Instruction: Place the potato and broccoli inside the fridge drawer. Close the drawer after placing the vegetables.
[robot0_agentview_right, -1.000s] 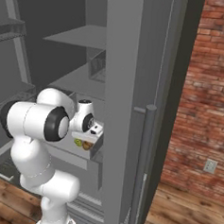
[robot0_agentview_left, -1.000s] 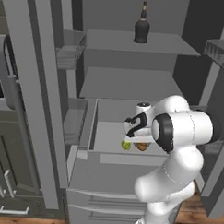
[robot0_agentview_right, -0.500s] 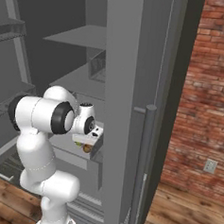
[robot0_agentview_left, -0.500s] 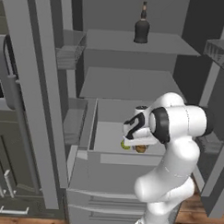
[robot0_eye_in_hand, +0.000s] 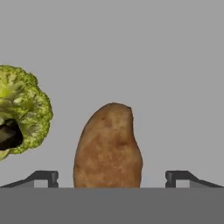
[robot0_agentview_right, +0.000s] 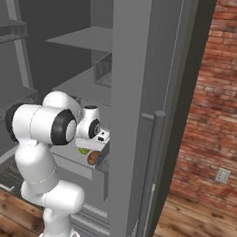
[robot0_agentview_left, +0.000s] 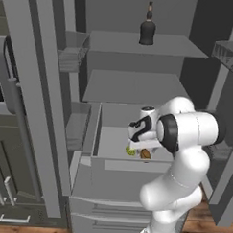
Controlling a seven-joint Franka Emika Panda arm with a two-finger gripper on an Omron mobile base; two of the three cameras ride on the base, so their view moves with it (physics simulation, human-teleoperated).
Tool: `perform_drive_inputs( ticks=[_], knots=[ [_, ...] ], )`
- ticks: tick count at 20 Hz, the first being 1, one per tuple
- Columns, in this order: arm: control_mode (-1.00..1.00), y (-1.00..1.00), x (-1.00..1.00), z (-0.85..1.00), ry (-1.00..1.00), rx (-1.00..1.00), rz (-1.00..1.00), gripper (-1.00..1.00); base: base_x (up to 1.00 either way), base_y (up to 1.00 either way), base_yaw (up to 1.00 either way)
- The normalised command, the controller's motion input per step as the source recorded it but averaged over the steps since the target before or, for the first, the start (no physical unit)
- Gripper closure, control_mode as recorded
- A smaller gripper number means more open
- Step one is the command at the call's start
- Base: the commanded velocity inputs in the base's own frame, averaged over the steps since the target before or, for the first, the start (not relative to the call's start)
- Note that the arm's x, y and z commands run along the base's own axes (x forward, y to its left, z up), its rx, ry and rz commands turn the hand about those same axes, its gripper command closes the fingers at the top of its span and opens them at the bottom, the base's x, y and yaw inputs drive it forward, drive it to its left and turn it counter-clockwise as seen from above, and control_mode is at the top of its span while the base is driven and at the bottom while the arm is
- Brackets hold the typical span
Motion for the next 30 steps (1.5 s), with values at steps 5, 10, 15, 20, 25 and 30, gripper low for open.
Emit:
perform_drive_inputs(
  ticks=[5,10,15,20,25,30],
  knots=[
    [-1.0,0.21,-0.09,0.91,-0.02,-0.07,0.06,-1.0,0.0,0.0,0.0],
    [-1.0,0.75,-0.69,0.54,-0.03,-0.08,0.08,-1.0,0.0,0.0,0.0],
    [-1.0,0.67,-0.92,0.22,0.0,-0.03,0.03,-1.0,0.0,0.0,0.0],
    [-1.0,0.4,-0.69,0.07,0.0,0.0,0.0,-1.0,0.0,0.0,0.0],
    [-1.0,0.21,-0.26,0.0,0.0,0.0,0.0,-1.0,0.0,0.0,0.0],
    [-1.0,0.17,0.0,-0.05,0.0,0.0,0.0,-1.0,0.0,0.0,0.0]
  ],
)
